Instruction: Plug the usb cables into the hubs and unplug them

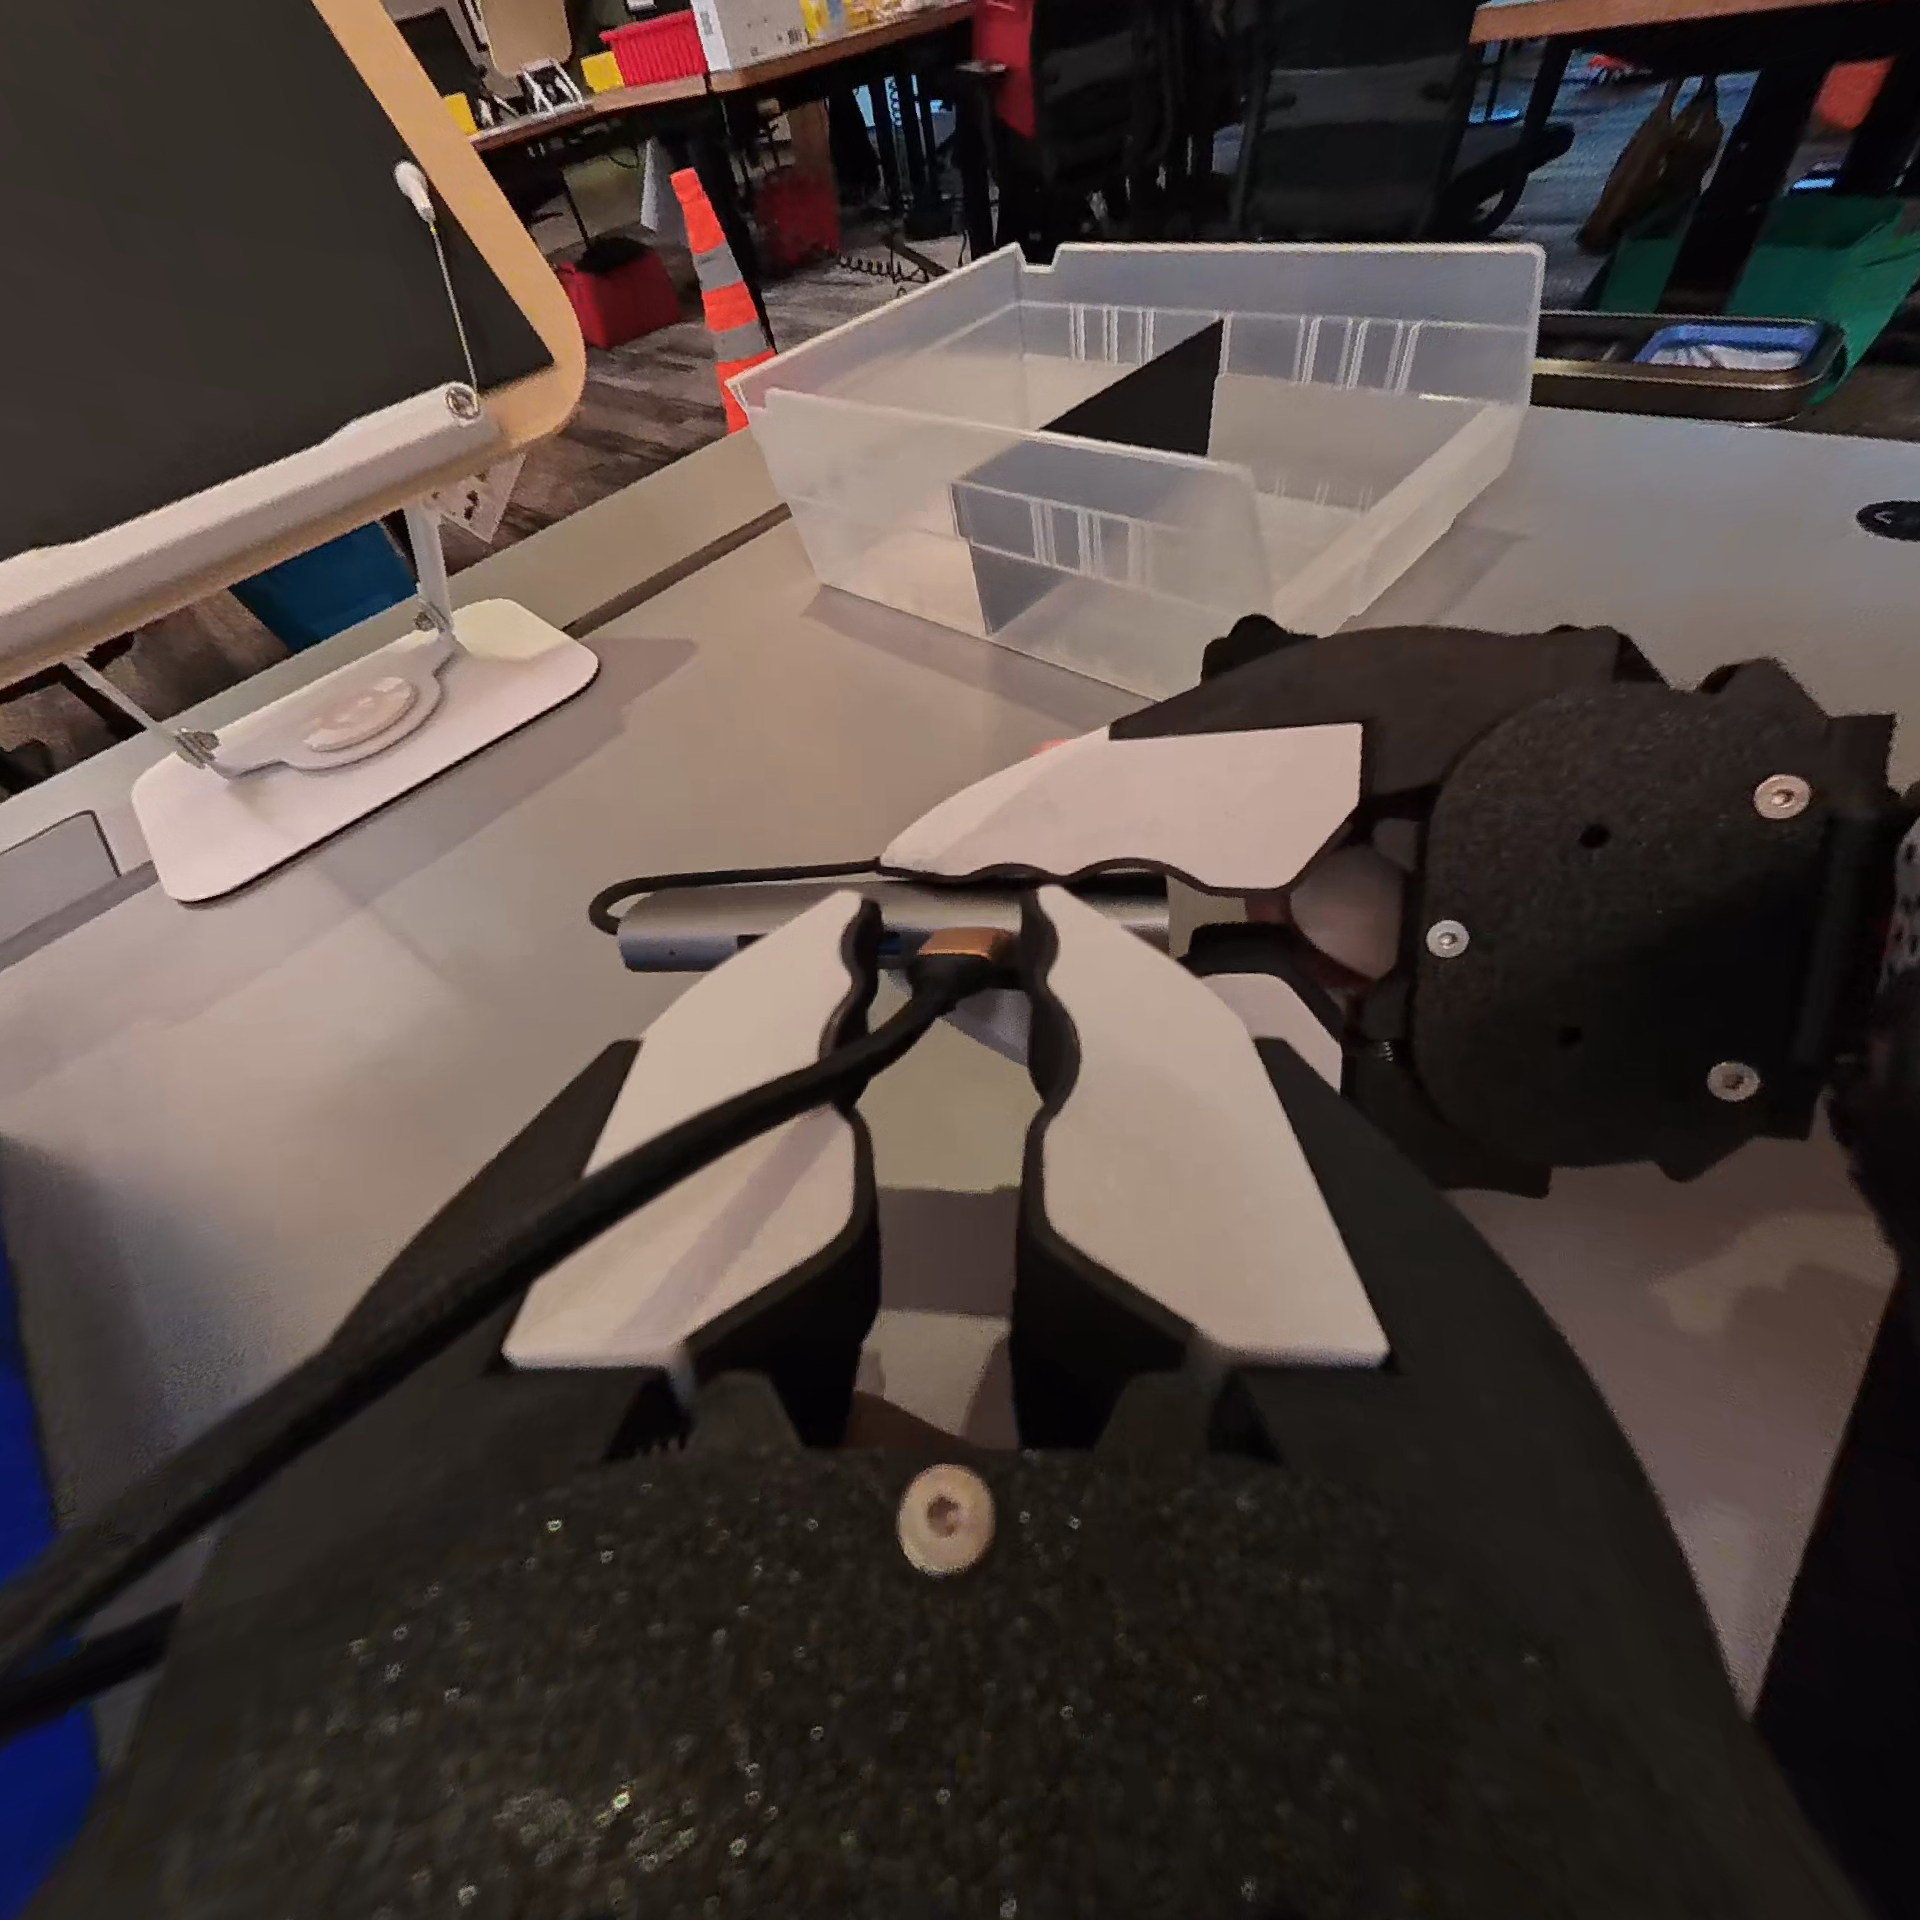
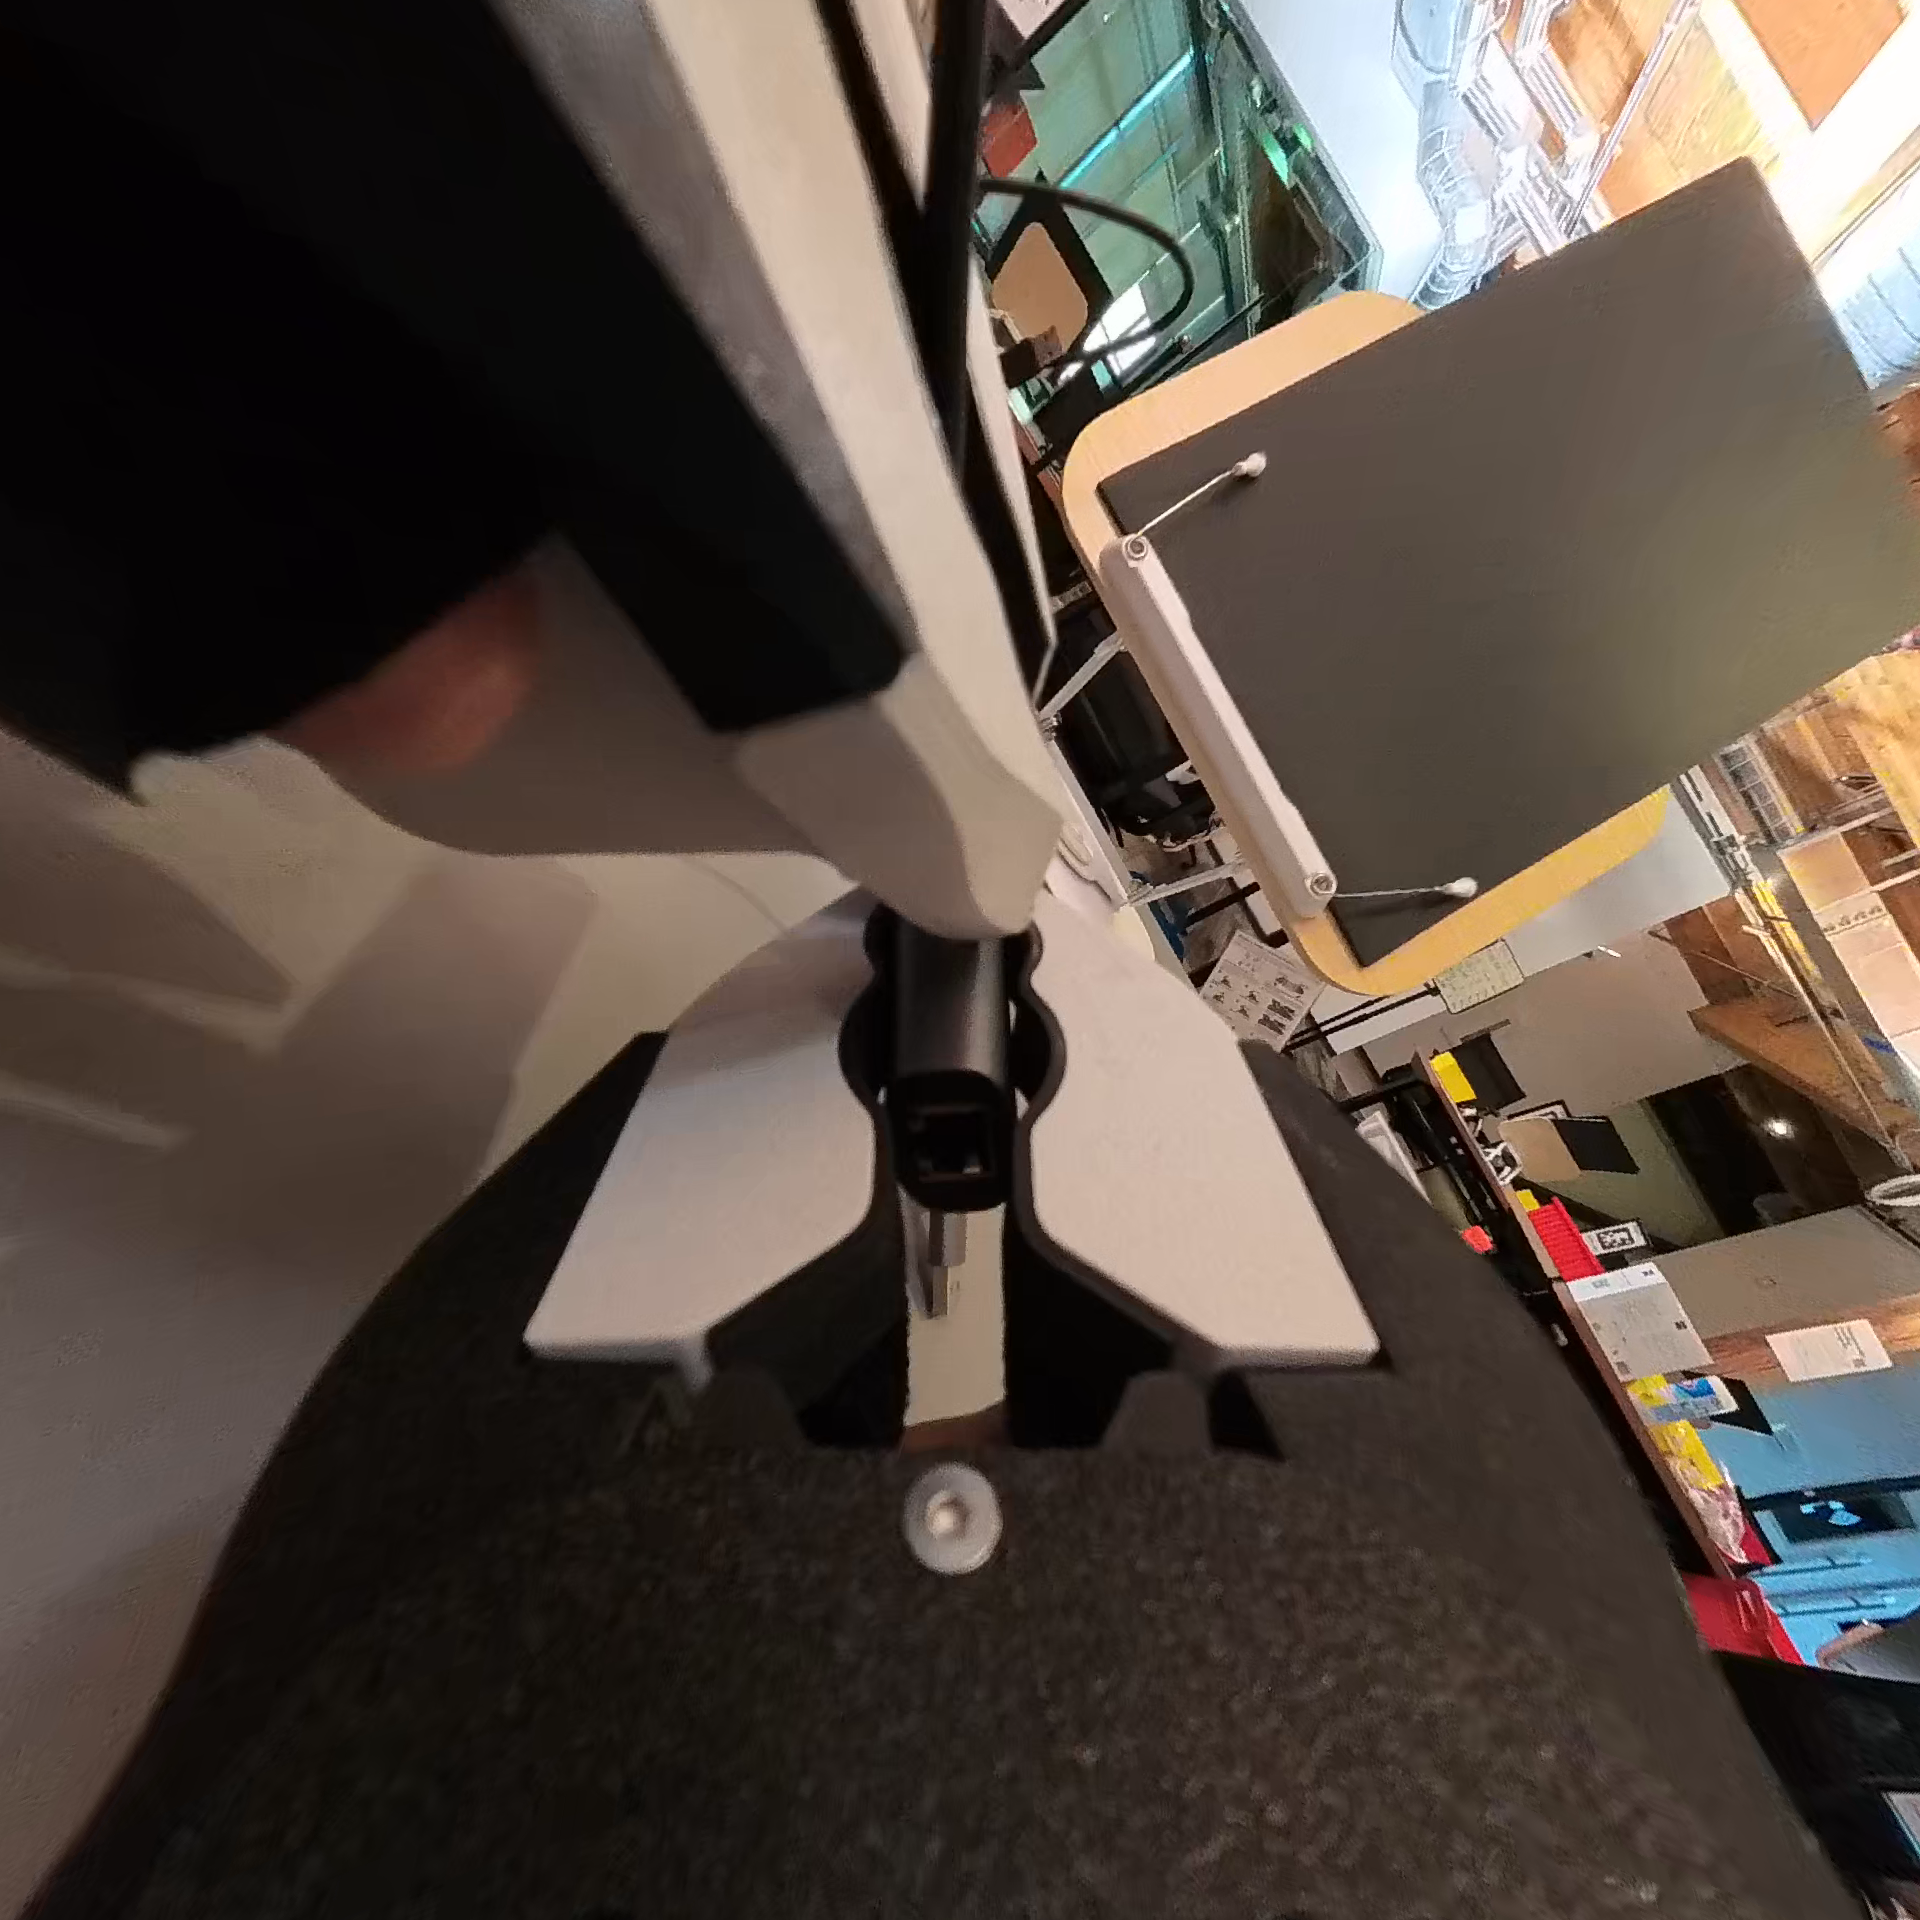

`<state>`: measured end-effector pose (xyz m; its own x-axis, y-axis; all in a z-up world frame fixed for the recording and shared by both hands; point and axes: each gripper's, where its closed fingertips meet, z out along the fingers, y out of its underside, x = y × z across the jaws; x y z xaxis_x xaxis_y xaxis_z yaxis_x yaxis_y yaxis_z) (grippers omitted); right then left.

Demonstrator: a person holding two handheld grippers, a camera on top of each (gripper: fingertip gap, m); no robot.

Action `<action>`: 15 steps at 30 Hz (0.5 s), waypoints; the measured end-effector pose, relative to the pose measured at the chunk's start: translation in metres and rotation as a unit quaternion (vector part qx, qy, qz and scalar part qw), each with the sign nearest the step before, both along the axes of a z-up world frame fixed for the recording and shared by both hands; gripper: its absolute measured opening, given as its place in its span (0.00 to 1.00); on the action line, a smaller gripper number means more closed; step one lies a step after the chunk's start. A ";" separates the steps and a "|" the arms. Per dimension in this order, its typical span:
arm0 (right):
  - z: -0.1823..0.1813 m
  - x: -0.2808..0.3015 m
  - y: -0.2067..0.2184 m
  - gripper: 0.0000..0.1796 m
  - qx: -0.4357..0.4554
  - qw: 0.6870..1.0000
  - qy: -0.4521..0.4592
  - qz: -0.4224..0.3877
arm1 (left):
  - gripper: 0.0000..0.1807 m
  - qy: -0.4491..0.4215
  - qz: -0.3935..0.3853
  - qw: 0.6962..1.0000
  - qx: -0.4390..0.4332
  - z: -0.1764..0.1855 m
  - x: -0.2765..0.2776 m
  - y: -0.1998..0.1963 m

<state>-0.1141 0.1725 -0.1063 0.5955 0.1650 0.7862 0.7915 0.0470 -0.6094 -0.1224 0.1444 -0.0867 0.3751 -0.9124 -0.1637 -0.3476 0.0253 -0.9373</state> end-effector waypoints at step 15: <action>-0.011 0.005 0.002 0.10 -0.004 1.000 -0.023 0.013 | 0.09 0.019 -0.034 0.996 -0.084 -0.019 -0.002 -0.003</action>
<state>-0.1087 0.1746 -0.1175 0.5539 0.1857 0.8116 0.8175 0.0635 -0.5725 -0.1249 0.1418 -0.1061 0.3074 -0.9514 -0.0204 -0.3858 -0.1050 -0.9166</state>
